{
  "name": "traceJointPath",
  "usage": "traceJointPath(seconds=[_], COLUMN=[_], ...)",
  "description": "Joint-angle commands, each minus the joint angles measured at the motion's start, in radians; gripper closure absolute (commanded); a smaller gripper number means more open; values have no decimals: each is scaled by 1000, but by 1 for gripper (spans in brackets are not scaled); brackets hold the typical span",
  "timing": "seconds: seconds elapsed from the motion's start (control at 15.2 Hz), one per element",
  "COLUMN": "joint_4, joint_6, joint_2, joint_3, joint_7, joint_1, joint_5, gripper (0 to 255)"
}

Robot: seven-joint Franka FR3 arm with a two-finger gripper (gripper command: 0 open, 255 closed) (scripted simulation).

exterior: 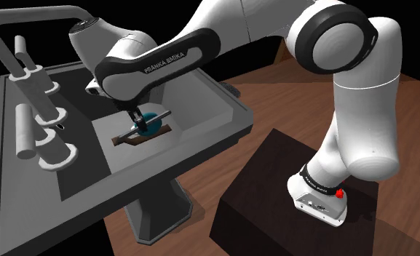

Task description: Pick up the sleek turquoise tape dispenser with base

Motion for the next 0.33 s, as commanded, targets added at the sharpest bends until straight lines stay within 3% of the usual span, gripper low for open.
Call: traceJointPath(seconds=[0.0, 0.26], joint_4=[11, 27], joint_6=[-22, -46], joint_2=[-11, -20], joint_3=[1, 2], joint_7=[-5, -9], joint_1=[-1, -1], joint_5=[3, 6], gripper=[255, 255])
